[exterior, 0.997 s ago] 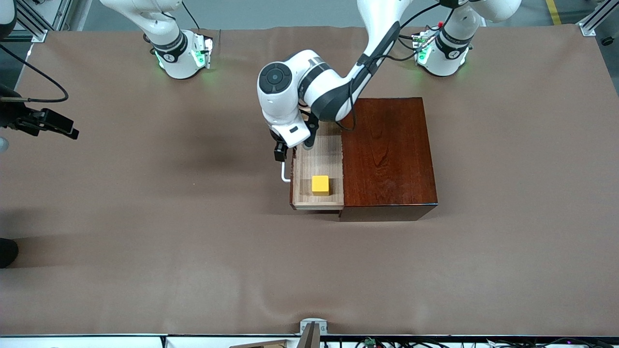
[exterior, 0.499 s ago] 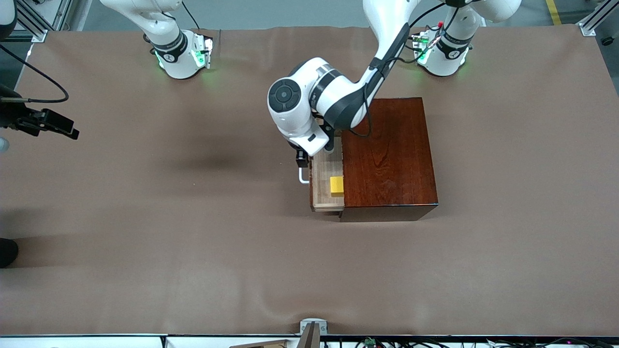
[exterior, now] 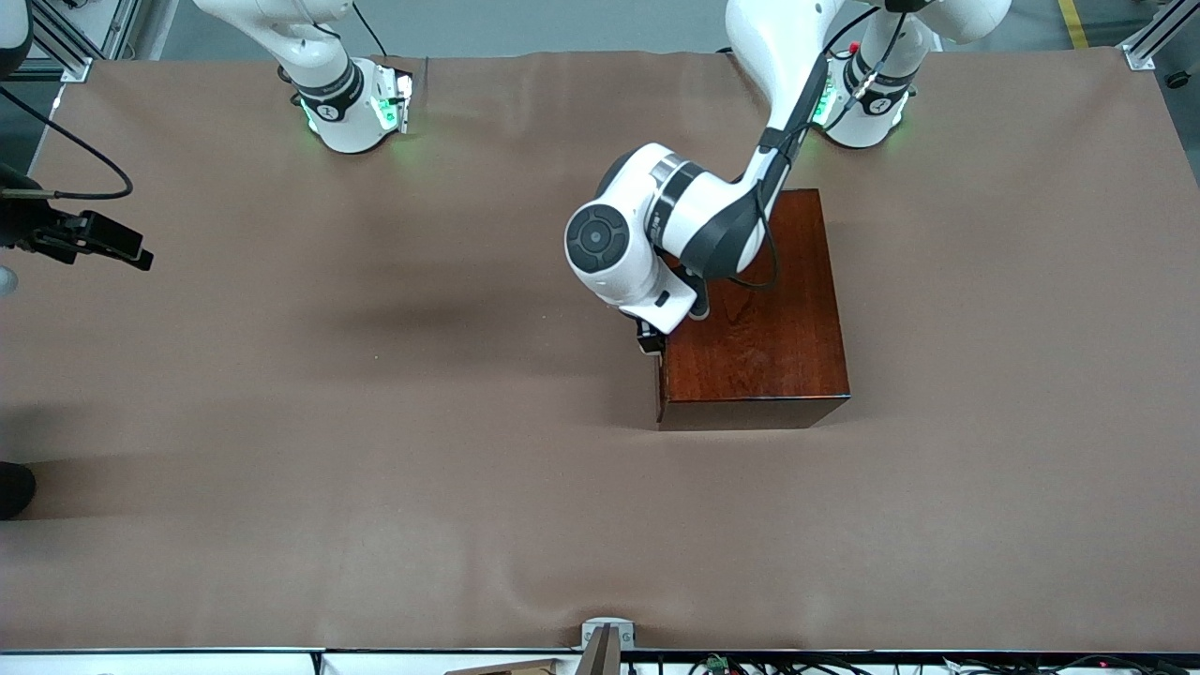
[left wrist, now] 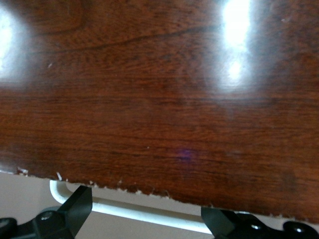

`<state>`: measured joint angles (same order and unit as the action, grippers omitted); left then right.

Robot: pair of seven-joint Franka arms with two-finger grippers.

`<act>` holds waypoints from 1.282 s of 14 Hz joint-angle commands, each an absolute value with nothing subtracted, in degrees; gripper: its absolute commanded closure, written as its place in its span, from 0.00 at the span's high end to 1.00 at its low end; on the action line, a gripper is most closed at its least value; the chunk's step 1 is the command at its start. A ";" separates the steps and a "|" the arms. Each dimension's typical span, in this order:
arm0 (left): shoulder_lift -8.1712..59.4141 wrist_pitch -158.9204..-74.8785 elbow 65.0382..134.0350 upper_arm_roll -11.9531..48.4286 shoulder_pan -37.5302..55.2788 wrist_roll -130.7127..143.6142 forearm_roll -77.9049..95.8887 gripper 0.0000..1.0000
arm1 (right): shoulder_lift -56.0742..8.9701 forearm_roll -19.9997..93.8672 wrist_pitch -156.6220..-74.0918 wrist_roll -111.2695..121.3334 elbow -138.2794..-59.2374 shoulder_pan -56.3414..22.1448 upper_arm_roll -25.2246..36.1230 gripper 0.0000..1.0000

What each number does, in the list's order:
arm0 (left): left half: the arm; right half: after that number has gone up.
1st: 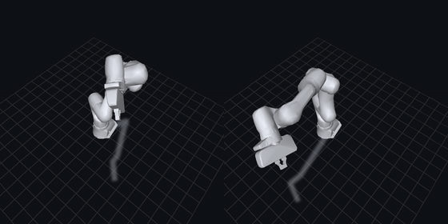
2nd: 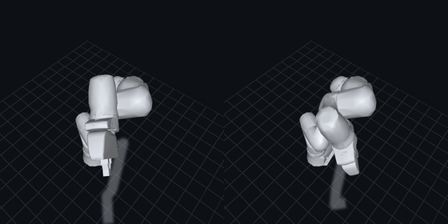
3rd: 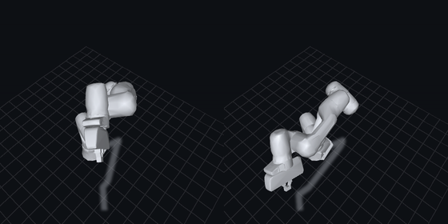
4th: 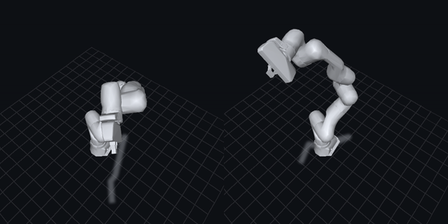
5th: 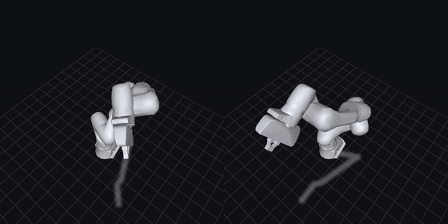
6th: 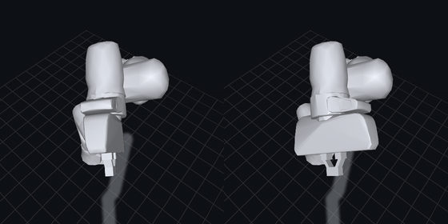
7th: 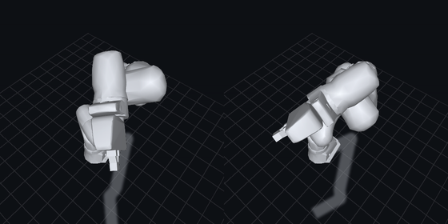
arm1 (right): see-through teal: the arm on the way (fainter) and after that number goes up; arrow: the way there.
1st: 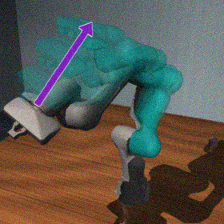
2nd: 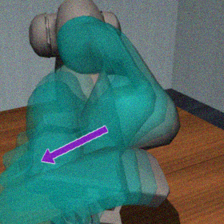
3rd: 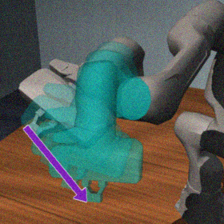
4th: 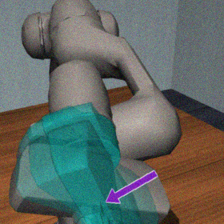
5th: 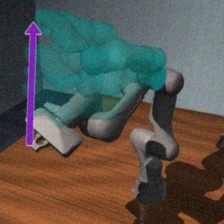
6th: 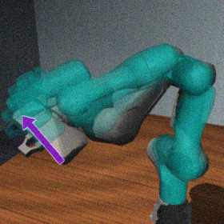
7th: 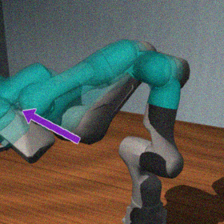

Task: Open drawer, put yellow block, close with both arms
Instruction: 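Press the drawer fully shut with the left gripper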

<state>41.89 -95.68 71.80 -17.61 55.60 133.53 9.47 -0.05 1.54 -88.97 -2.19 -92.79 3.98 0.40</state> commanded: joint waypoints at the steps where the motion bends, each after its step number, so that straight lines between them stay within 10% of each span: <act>1: 41.84 -92.29 71.98 -19.69 53.97 132.71 5.98 1.00 | 0.44 1.05 -88.68 -1.93 -93.16 4.75 0.00 1.00; 18: 29.01 -93.96 70.75 -24.26 47.22 95.75 5.27 1.00 | 0.26 1.05 -88.68 -1.93 -93.25 4.66 0.00 1.00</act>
<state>31.91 -94.13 69.50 -24.59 50.92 101.93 5.76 -0.12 1.54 -88.79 -2.19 -92.84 3.98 0.50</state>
